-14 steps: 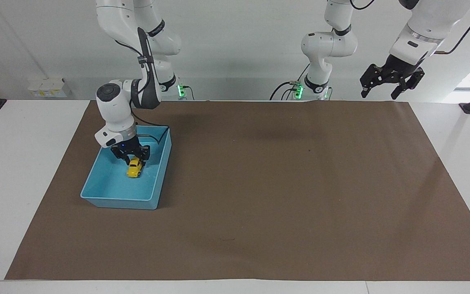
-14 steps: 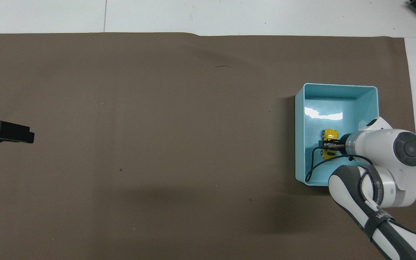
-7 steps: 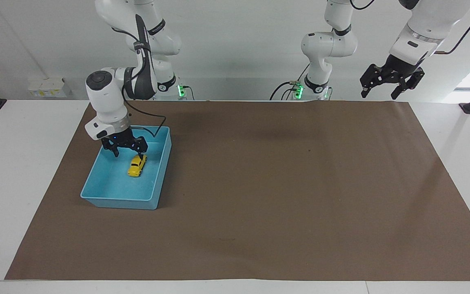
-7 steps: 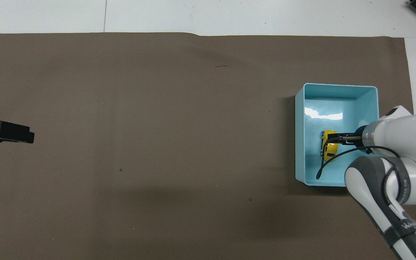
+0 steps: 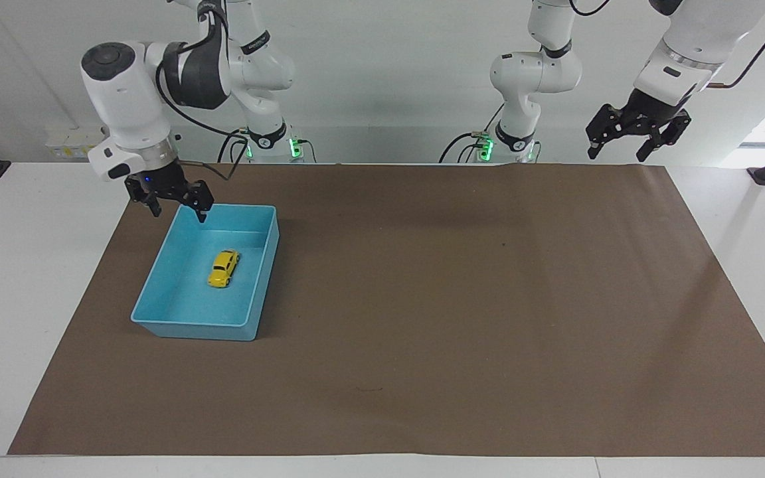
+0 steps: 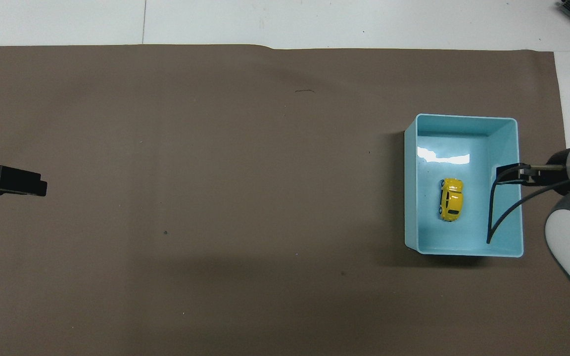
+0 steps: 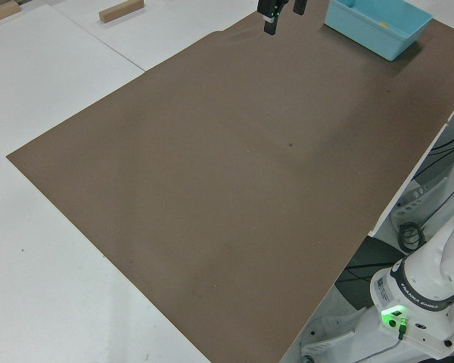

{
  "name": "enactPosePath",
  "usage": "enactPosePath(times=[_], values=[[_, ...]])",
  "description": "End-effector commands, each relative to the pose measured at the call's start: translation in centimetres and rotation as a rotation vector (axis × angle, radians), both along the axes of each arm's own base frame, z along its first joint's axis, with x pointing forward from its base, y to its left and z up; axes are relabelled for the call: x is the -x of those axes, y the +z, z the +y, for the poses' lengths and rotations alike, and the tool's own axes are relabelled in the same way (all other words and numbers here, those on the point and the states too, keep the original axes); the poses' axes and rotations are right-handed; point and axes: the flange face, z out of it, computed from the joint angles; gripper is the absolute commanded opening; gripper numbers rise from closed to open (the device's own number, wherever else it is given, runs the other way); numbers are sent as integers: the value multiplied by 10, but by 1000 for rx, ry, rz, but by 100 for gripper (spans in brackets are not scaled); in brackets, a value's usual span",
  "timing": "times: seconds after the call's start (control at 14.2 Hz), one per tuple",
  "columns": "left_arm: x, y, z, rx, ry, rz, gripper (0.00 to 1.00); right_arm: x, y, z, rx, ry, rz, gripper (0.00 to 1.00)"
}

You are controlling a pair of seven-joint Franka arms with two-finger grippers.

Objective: Wind up and store yellow beetle car

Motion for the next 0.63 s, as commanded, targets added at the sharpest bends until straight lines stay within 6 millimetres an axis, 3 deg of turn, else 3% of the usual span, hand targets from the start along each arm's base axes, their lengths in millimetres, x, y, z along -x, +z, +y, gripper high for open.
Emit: enactPosePath(times=[0.0,0.35,0.56], values=[[3,3,4,-7,9,-2,100,-5,36,-2,-30,-36,20,100],[2,3,5,-7,11,1,100,0,90,4,-38,-33,66,100],[2,3,5,-7,11,1,100,6,110,5,-85,-42,112,100]])
